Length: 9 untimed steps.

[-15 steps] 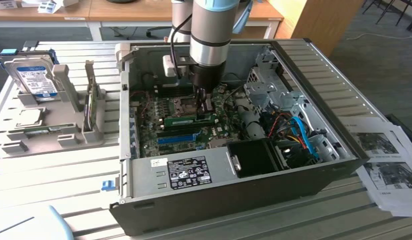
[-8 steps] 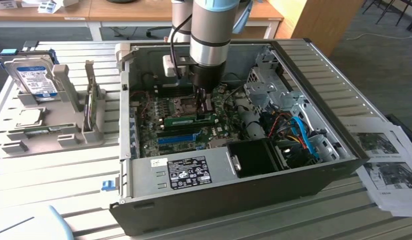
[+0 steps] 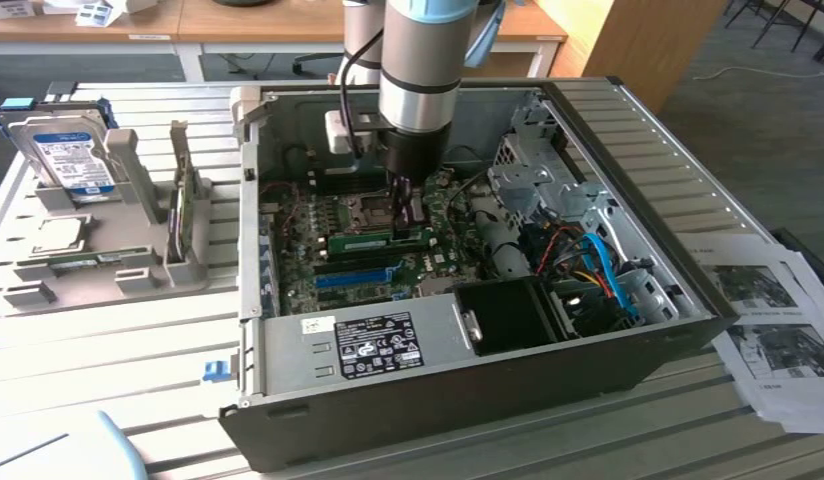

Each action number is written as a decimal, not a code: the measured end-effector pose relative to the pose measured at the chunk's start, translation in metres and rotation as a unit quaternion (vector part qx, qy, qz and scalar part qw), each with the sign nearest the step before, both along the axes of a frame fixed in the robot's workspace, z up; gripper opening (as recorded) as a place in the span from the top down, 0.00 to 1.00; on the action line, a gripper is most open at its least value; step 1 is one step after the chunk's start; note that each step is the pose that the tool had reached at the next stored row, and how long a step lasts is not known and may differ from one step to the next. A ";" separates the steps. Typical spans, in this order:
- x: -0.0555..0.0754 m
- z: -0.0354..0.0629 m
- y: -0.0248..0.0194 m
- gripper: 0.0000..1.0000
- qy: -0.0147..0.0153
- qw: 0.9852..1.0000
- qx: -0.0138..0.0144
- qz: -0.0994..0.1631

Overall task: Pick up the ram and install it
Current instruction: 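Insert the ram into the slot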

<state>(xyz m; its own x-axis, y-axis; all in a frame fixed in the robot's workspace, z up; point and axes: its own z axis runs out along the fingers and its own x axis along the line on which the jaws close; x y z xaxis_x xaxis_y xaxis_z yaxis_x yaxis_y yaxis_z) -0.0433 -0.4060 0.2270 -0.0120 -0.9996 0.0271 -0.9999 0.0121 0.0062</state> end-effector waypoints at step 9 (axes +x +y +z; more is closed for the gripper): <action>-0.001 -0.0004 0.0000 0.89 0.000 1.000 0.000 0.000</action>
<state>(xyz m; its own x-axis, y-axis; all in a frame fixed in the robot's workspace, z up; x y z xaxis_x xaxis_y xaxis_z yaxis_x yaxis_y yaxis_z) -0.0444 -0.4060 0.2266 -0.0122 -0.9996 0.0271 -0.9999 0.0124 0.0056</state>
